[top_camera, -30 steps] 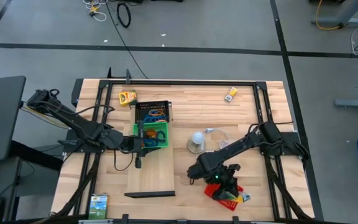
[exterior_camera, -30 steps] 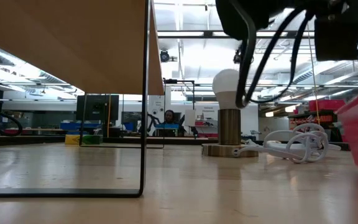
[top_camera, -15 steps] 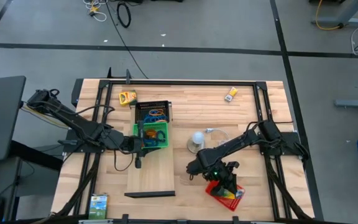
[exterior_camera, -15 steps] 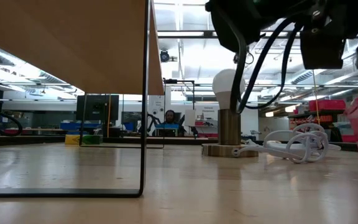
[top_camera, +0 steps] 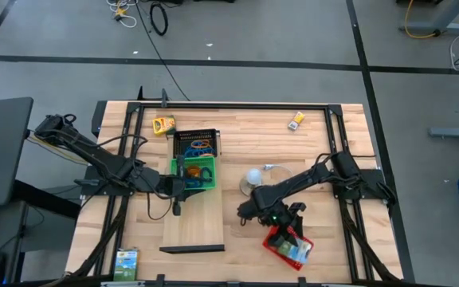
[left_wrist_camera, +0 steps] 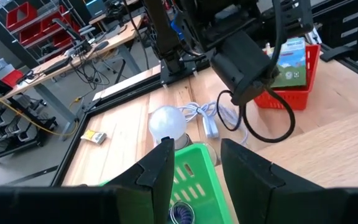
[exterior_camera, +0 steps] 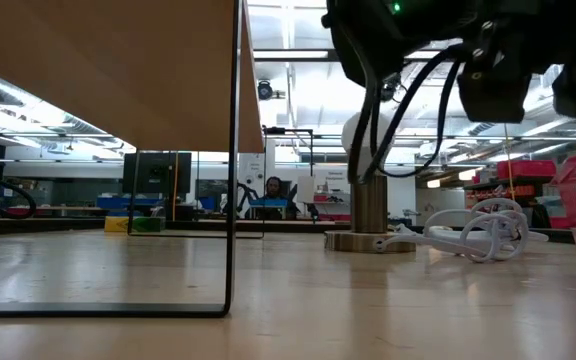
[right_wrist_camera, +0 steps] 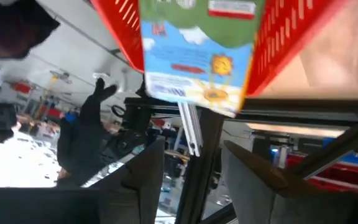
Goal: Pick & Place Office Desk Supplies
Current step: Put the box of crayon into the red bin
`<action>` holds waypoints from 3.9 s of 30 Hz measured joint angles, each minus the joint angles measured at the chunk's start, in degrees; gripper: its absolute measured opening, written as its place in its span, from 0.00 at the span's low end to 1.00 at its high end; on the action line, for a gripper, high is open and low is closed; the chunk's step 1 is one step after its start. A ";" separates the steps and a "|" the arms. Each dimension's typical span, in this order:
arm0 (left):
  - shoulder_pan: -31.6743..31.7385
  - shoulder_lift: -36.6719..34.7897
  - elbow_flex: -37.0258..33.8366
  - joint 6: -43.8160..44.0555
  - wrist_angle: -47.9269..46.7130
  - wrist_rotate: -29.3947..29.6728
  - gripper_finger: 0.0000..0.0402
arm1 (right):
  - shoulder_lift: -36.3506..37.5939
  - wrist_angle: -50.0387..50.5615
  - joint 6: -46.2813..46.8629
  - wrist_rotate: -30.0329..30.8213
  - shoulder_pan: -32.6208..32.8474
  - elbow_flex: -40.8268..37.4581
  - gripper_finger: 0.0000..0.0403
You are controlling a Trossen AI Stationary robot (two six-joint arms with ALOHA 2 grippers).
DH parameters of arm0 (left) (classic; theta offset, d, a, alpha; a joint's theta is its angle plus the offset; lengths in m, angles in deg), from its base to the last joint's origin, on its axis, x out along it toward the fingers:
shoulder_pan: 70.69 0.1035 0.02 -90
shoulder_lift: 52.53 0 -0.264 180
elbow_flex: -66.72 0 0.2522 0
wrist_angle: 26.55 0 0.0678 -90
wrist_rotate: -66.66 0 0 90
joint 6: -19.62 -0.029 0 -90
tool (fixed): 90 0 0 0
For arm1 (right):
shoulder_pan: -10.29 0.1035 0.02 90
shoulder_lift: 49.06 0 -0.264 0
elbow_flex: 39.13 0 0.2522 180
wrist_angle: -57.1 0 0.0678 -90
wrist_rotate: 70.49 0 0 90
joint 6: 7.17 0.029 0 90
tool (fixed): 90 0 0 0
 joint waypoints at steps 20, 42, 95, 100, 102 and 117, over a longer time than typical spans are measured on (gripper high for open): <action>0.00 0.00 0.00 0.52 0.04 0.00 0.35 | 5.13 -2.03 -2.35 56.82 13.21 12.77 0.39; 0.00 0.00 0.00 0.47 0.02 0.00 0.35 | 4.99 -15.74 -14.85 62.52 27.17 -3.69 0.39; -8.97 -32.84 -5.84 40.00 -42.05 29.25 0.35 | 19.97 -11.30 10.49 114.28 22.63 1.60 0.45; -2.19 -26.07 -2.27 50.66 -54.09 24.56 0.35 | 27.09 -20.21 11.90 114.34 23.10 -9.73 0.45; 0.93 -23.77 -2.16 52.27 -55.73 22.34 0.35 | 31.10 -30.34 8.55 113.96 23.41 -15.98 0.45; 2.92 -30.74 -2.20 31.07 -37.76 17.78 0.35 | 65.74 -108.56 -35.49 74.94 13.53 -58.90 0.45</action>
